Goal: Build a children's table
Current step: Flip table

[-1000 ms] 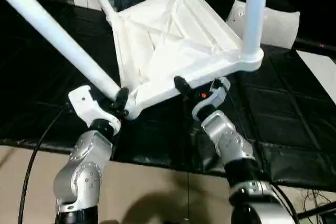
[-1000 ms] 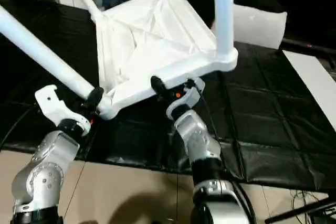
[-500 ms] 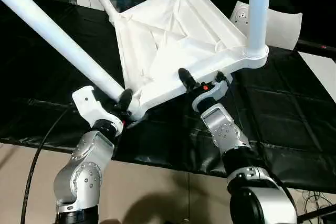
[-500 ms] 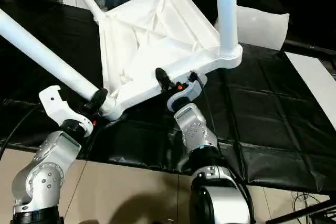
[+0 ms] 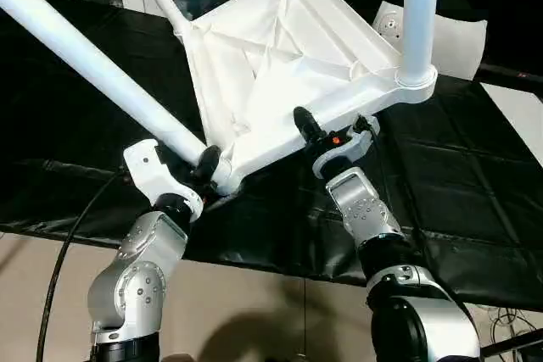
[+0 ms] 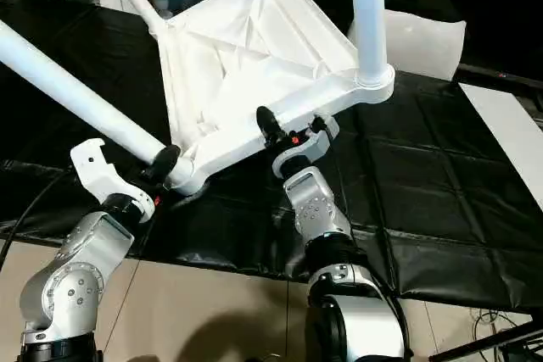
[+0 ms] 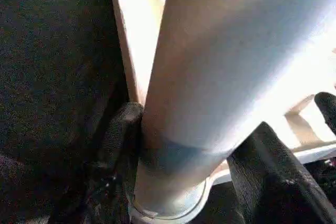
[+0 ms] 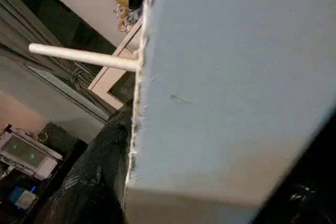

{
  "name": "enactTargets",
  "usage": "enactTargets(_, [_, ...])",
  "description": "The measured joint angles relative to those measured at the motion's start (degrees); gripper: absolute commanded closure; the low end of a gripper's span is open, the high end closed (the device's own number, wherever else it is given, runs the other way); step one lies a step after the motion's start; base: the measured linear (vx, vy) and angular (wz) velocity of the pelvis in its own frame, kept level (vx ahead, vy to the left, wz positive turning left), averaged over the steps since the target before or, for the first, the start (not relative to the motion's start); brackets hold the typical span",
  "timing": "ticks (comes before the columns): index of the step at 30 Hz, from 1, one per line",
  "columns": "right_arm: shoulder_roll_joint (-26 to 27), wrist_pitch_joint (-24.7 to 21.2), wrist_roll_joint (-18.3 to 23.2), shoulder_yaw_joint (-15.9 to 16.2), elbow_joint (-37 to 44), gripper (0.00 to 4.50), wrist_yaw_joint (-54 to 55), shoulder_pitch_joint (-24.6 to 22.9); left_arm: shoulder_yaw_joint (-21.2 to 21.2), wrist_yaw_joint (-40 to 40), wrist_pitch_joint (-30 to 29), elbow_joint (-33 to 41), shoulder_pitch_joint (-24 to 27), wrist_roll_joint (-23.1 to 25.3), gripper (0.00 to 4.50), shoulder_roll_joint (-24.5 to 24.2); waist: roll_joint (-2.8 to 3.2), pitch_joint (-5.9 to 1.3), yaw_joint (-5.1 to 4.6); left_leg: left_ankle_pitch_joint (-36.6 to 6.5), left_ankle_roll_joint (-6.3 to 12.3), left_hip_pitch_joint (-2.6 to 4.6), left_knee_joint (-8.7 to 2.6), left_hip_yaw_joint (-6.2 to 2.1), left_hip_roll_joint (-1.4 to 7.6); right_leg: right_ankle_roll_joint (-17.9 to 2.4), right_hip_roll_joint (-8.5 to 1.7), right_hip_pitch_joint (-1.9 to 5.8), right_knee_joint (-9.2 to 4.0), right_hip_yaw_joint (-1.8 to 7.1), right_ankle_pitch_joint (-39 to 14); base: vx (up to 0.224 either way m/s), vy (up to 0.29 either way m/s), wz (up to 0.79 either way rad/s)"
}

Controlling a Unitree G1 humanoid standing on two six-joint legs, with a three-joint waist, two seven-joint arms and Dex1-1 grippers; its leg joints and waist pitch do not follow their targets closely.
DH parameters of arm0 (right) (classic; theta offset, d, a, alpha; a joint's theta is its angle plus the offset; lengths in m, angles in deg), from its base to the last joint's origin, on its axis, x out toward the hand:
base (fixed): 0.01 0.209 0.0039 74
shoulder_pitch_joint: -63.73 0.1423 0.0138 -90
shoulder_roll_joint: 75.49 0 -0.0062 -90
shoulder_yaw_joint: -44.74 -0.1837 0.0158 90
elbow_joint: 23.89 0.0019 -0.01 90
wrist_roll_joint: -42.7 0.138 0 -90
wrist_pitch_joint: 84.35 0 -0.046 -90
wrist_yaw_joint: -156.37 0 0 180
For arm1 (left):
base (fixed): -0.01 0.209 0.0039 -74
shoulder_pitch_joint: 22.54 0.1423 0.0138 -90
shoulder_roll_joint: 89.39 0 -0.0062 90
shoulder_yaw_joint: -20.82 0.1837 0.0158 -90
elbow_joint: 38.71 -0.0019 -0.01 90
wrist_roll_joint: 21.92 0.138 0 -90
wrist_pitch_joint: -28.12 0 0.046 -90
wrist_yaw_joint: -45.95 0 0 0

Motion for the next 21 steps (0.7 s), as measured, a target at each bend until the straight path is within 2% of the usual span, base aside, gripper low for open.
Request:
enactTargets(1, [0.0, 0.33, 0.0, 0.0, -0.11, 2.17, -0.03, 0.0, 0.06, -0.02, -0.08, 0.02, 0.0, 0.0, 1.69, -0.03, 0.0, 0.0, 0.01, 0.0, 0.0, 0.0, 0.0, 0.0, 0.0, 0.0, 0.0, 0.0, 0.0, 0.0, 0.0, 0.0, 0.0, 0.0])
enactTargets(3, [-0.02, 0.92, -0.01, -0.07, -0.46, 2.17, -0.04, 0.01, 0.11, -1.52, 0.01, 0.38, 0.52, -0.5, 1.66, -0.13, -0.01, 0.0, 0.02, 0.0, 0.0, -0.01, 0.0, 0.0, 0.0, 0.0, 0.0, 0.0, -0.01, 0.0, 0.0, 0.0, 0.0, 0.0])
enactTargets(6, [-0.07, 1.13, -0.01, -0.2, -1.33, 2.19, 0.09, 0.01, 0.88, -4.19, 0.07, 2.43, 2.96, -1.09, 1.26, -1.27, -0.01, 0.0, -0.14, -0.01, 0.01, -0.06, 0.0, 0.03, 0.0, 0.0, 0.0, -0.09, -0.01, 0.0, 0.0, 0.0, 0.0, 0.0])
enactTargets(9, [-0.19, 1.6, -0.52, -0.5, -2.03, 2.19, 1.02, 0.92, 2.43, -7.35, -0.88, 4.64, 5.91, -1.25, 1.17, -4.28, -0.01, 0.0, -0.34, 0.0, 0.0, -0.07, 0.0, 0.05, 0.04, -0.03, 0.01, -0.24, 0.11, 0.0, -0.03, 0.0, 0.0, 0.0])
enactTargets(11, [-0.3, 2.43, -1.26, -0.66, -2.53, 2.21, 2.16, 2.3, 4.16, -10.1, -1.26, 6.29, 8.45, -1.16, 1.14, -7.35, -0.06, 0.03, -0.5, 0.06, -0.05, -0.19, 0.06, 0.08, 0.03, -0.1, 0.01, -0.63, 0.32, 0.03, -0.03, 0.0, 0.0, 0.0])
enactTargets(13, [-0.96, 3.09, -2.72, -0.51, -2.6, 2.36, 2.23, 3.77, 6.63, -14.03, -1.18, 7.97, 11.65, 0.34, 1.14, -12.68, -0.27, 0.14, -0.73, 0.15, -0.11, -0.52, 0.18, 0.1, 0.05, -0.31, 0.01, -1.08, 0.76, 0.07, -0.14, 0.0, 0.0, 0.0])
enactTargets(17, [-2.42, 3.56, -4.58, 0.06, -2.6, 2.44, 2.4, 6.0, 10.46, -21.77, 0.66, 11.0, 17.64, 4.4, 1.04, -21.61, -0.89, 0.49, -0.75, 0.34, -0.34, -0.58, 0.18, 0.09, 0.31, -0.59, 0.21, -1.25, 0.95, 0.01, -0.15, 0.0, 0.0, 0.0])
enactTargets(19, [-3.99, 4.09, -5.32, 0.09, -2.6, 2.49, 2.61, 6.67, 10.51, -24.22, 2.18, 12.52, 18.82, 5.77, 0.77, -23.65, -0.98, 0.53, -0.22, 0.47, -0.38, -0.58, 0.18, 0.07, 0.31, -0.67, 0.22, -1.28, 0.94, 0.01, -0.09, 0.0, 0.0, 0.0])
enactTargets(21, [-4.79, 4.82, -6.66, 0.58, -2.6, 2.53, 2.85, 7.46, 10.48, -25.89, 4.01, 14.8, 18.76, 6.25, 0.72, -24.6, -1.08, 0.58, 0.05, 0.55, -0.42, -0.58, 0.19, 0.07, 0.3, -0.73, 0.22, -1.28, 0.94, 0.01, -0.01, 0.0, 0.0, 0.0])
